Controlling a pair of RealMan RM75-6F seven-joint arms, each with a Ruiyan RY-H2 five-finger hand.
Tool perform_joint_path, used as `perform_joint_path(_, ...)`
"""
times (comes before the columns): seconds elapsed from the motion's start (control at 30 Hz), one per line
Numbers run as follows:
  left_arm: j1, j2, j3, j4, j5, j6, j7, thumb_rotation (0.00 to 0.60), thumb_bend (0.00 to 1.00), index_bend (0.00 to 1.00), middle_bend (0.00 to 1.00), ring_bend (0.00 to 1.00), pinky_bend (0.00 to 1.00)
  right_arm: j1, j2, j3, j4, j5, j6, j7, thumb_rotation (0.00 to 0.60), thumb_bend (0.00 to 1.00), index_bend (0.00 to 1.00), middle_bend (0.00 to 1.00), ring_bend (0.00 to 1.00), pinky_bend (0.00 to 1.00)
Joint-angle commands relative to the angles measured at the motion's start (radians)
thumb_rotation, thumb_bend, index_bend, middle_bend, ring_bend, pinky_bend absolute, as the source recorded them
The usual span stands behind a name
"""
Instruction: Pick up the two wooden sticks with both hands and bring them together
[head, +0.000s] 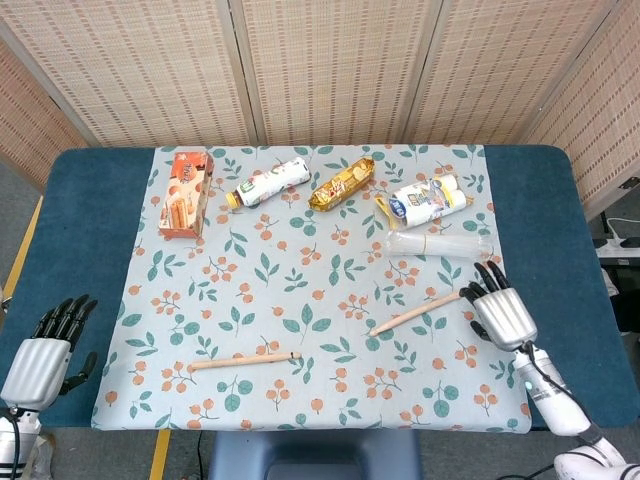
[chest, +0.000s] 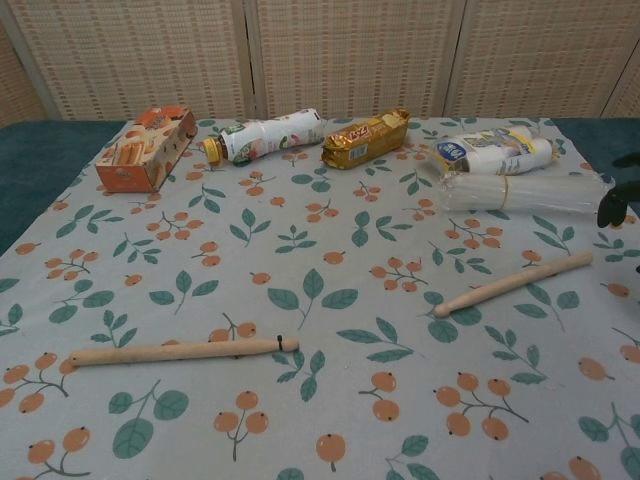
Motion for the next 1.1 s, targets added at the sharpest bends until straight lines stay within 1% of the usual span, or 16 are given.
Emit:
perform_joint_path(0.03, -0.002, 0.000, 0.000, -0.002, 0.000, -0.002, 0.001, 0.600, 0.44, 0.00, 0.02, 0.00, 0.14, 0.048, -0.128, -0.010, 0.165, -0.058, 0.032, 0.101, 0.600, 0.19, 0.41, 0.39, 0.07, 0.00)
perform_joint_path(0.1, -0.005, 0.000, 0.001, -0.004, 0.003, -0.005, 0.001, 0.600, 0.44, 0.00, 0.03, 0.00, 0.15, 0.069, -0.171, -0.015, 0.228, -0.068, 0.025, 0.137, 0.600, 0.19, 0.41, 0.39, 0.08, 0.00)
perform_joint_path(0.2, -0.007, 0.001, 0.001, -0.005, 0.002, -0.010, 0.003, 0.600, 0.44, 0.00, 0.03, 0.00, 0.15, 0.098, -0.214, -0.023, 0.298, -0.079, 0.007, 0.144, 0.600, 0.19, 0.44, 0.39, 0.09, 0.00)
perform_joint_path(0.3, -0.009, 0.000, -0.001, -0.002, -0.001, -0.012, 0.000, 0.600, 0.44, 0.00, 0.03, 0.00, 0.15, 0.121, -0.240, -0.029, 0.335, -0.080, -0.016, 0.147, 0.600, 0.19, 0.44, 0.39, 0.09, 0.00)
perform_joint_path(0.53, -0.006, 0.001, -0.002, -0.001, -0.005, -0.005, 0.001, 0.600, 0.44, 0.00, 0.03, 0.00, 0.15, 0.147, -0.270, -0.051, 0.373, -0.080, -0.051, 0.136, 0.600, 0.21, 0.44, 0.39, 0.09, 0.00)
perform_joint_path(0.73, -0.008, 0.001, -0.002, -0.001, -0.008, -0.010, 0.004, 0.600, 0.44, 0.00, 0.03, 0.00, 0.15, 0.150, -0.288, -0.066, 0.404, -0.075, -0.056, 0.136, 0.600, 0.26, 0.50, 0.41, 0.13, 0.00)
perform_joint_path(0.83, -0.008, 0.001, -0.001, -0.002, -0.006, -0.009, 0.004, 0.600, 0.44, 0.00, 0.03, 0.00, 0.15, 0.154, -0.294, -0.066, 0.414, -0.067, -0.064, 0.129, 0.600, 0.28, 0.54, 0.42, 0.15, 0.00)
perform_joint_path(0.97, -0.009, 0.003, -0.002, -0.005, -0.009, -0.011, 0.004, 0.600, 0.44, 0.00, 0.03, 0.00, 0.15, 0.158, -0.296, -0.071, 0.417, -0.068, -0.058, 0.106, 0.600, 0.29, 0.55, 0.43, 0.17, 0.00)
perform_joint_path(1.1, -0.008, 0.005, -0.002, -0.005, -0.010, -0.010, 0.001, 0.600, 0.44, 0.00, 0.03, 0.00, 0.15, 0.157, -0.297, -0.076, 0.415, -0.065, -0.053, 0.077, 0.600, 0.31, 0.58, 0.46, 0.22, 0.00)
